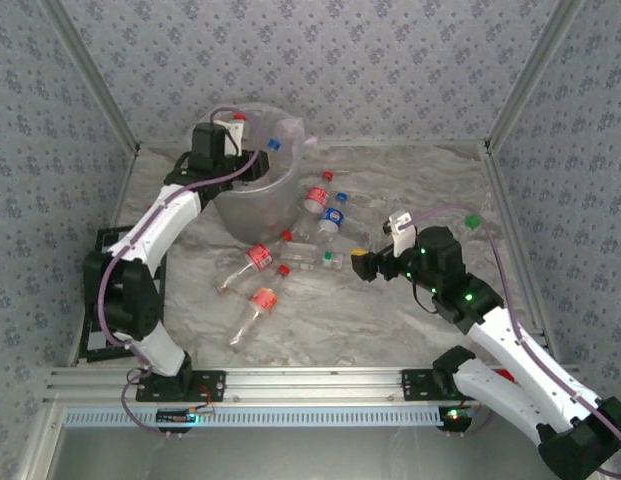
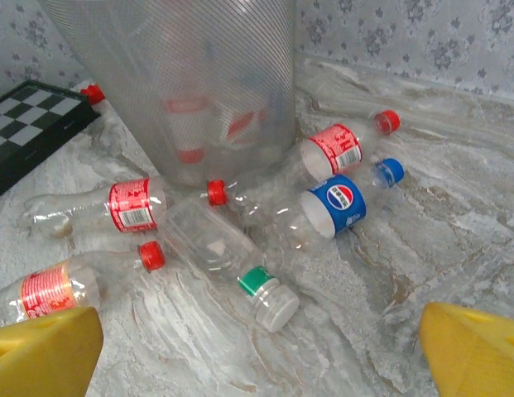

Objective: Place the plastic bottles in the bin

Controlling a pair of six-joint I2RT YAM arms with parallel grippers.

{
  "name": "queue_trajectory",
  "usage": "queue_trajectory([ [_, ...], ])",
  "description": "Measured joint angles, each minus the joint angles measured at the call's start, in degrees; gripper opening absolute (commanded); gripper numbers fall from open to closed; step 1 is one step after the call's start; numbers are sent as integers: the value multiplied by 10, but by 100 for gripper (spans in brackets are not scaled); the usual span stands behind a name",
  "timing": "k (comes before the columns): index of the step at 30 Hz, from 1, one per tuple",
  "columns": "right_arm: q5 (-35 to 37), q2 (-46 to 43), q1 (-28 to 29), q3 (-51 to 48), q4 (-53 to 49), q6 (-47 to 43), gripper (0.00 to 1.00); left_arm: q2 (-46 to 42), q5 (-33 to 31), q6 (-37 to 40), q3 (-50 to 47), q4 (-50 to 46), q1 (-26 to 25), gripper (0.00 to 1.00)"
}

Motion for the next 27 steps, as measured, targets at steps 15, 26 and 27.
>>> queue_trajectory([
  [15,30,40,1,-5,2,16,100,-17,10,65,-23,19,-6,60],
  [26,43,70,0,-1,-26,12,100,-26,17,83,122,-86,-6,70],
  [27,43,74,0,0,-26,12,99,-28,16,84,122,-92,-6,70],
])
